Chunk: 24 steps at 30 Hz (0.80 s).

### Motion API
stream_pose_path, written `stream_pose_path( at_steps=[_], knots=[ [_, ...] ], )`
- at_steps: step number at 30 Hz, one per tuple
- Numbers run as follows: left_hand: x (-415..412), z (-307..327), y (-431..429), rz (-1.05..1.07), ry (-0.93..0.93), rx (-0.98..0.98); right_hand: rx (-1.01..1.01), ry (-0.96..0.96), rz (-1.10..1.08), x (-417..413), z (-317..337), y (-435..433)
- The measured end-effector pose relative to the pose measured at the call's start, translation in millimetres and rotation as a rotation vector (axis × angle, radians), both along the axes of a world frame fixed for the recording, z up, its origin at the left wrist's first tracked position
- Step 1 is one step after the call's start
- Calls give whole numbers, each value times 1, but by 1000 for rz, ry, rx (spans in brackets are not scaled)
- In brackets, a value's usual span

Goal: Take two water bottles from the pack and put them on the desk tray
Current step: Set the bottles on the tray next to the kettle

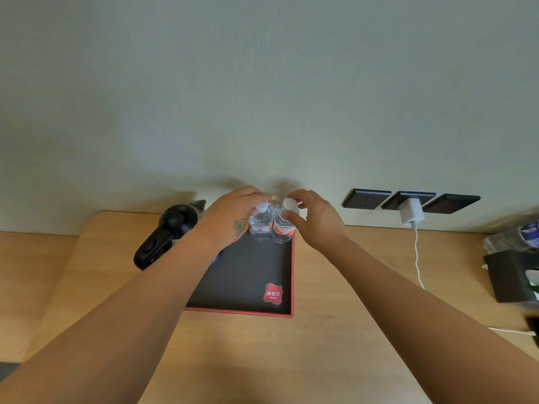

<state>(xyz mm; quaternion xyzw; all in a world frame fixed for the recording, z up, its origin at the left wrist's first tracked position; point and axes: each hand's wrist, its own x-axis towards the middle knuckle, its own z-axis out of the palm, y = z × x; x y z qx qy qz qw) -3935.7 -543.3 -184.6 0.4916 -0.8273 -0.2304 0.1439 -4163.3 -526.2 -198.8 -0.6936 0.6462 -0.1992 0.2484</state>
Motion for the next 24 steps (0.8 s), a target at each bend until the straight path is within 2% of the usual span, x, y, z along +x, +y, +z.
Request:
stream_pose_path(
  at_steps=[10,24],
  knots=[
    [-5,-7,-1,102,-97,-56,36,-63,-46,-4,-2,-1],
    [-21,0,10,266,-80,8,17,-81,-113,2,-11,2]
  ],
)
